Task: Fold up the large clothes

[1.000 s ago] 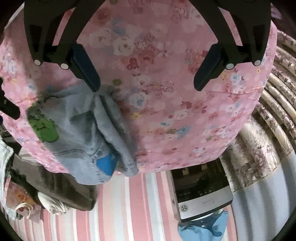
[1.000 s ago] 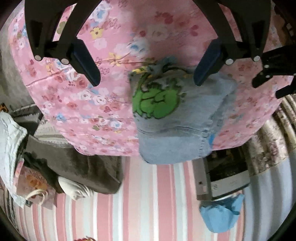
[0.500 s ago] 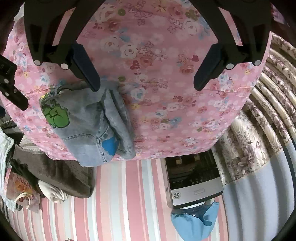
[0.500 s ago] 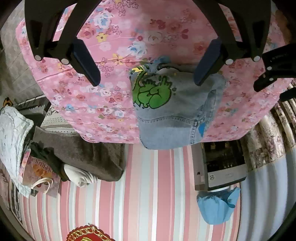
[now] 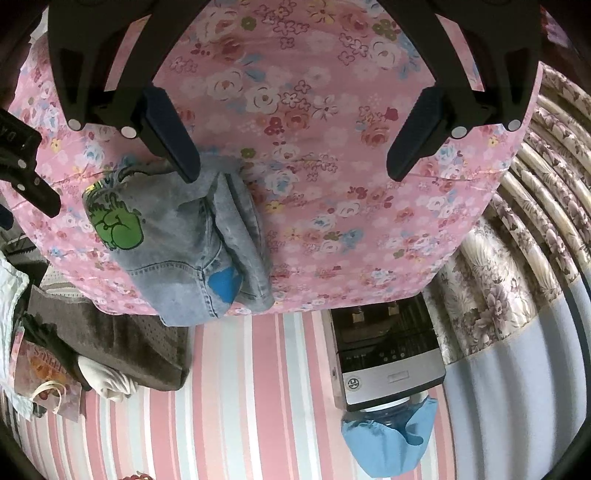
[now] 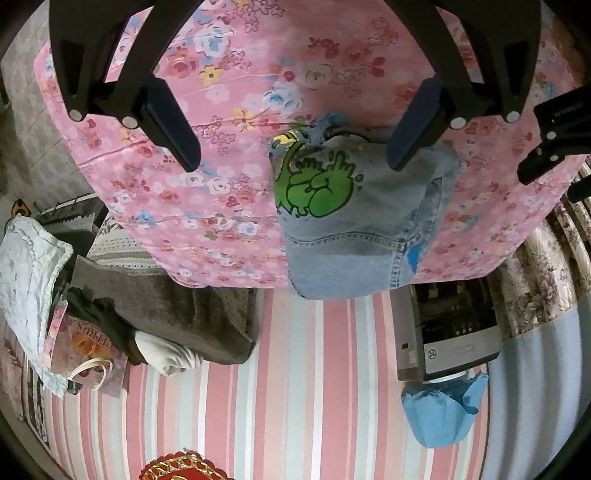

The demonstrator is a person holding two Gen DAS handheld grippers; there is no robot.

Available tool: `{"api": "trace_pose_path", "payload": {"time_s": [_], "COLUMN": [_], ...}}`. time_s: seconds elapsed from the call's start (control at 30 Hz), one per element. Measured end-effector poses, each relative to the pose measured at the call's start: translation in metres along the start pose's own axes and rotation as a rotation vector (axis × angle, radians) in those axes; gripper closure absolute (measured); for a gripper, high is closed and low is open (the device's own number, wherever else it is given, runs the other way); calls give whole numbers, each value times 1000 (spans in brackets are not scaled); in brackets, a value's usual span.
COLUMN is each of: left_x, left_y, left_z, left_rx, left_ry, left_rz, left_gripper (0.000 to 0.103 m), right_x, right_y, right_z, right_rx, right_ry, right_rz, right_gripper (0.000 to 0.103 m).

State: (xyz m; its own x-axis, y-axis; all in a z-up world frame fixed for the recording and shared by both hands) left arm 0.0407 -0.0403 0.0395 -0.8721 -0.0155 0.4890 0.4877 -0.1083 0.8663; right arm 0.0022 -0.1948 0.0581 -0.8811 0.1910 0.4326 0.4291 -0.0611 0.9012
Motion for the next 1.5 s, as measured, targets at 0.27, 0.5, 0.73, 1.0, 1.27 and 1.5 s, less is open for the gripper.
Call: {"api": "trace_pose_path", "payload": {"time_s": [0.27,0.5,0.73,1.0,1.27,1.5], "left_x": [-2,-4,-6,-4,3,5], "left_y": [1,-1,-2,-4,-1,1], "left_z": [2,2,1,-4,-6,-9], "left_rx": [17,28,37,13,15,10], "left_ry": [-3,1,5,-19,-20,-23], "left_rz": [7,13,21,7,-18,-21], "left_gripper": [3,3,3,3,3,3], "right_x": [-1,-2,-2,-3,-5,-6], "right_y": [0,-2,-4,-5,-7,-9], "right_z": [-2,-2,1,3,3,4], "right_rx": [2,2,1,1,2,5], "right_ry": [-6,-7,-13,-18,-15,-15], "right_rz": [-4,0,2,6,15,20], "right_gripper": [2,2,2,2,2,2]}}
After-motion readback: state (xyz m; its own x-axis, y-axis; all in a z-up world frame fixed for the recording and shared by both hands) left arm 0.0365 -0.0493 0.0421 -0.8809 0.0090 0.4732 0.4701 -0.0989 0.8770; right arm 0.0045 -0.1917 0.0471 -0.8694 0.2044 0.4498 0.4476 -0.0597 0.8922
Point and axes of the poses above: each gripper's, at about its wrist camera, not at the fingertips, and x roughly against the way its jaws point, z to its left, y to its top, the point moved 1 cm from there along -x, roughly the way its jaws point, and after that the axes turned 10 degrees about -z, right-handed, at the moved point
